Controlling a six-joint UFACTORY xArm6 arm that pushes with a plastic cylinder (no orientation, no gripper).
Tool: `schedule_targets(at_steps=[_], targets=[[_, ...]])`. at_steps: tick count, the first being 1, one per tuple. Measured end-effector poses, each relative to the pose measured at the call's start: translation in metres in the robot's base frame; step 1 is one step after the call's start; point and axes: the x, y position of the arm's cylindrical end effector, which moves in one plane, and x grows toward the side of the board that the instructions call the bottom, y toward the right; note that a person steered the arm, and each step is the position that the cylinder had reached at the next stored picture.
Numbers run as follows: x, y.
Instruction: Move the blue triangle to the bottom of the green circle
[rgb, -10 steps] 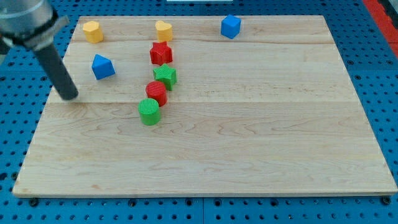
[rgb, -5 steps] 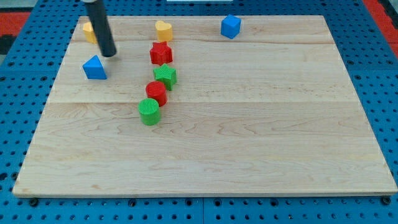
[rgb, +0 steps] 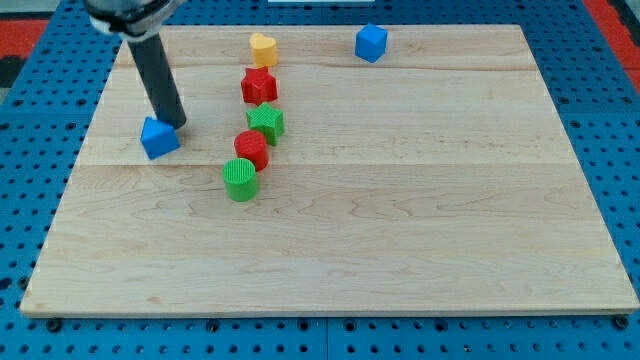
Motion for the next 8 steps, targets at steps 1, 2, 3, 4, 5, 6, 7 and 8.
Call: schedule_targets(at_steps=[1, 2, 3, 4, 5, 6, 7, 8], targets=[[0.025, -0.018], [0.022, -0.056], [0.035, -0.069], [0.066, -0.031], [0.096, -0.002], [0.109, 0.024], [0.128, 0.046], [0.140, 0.055]])
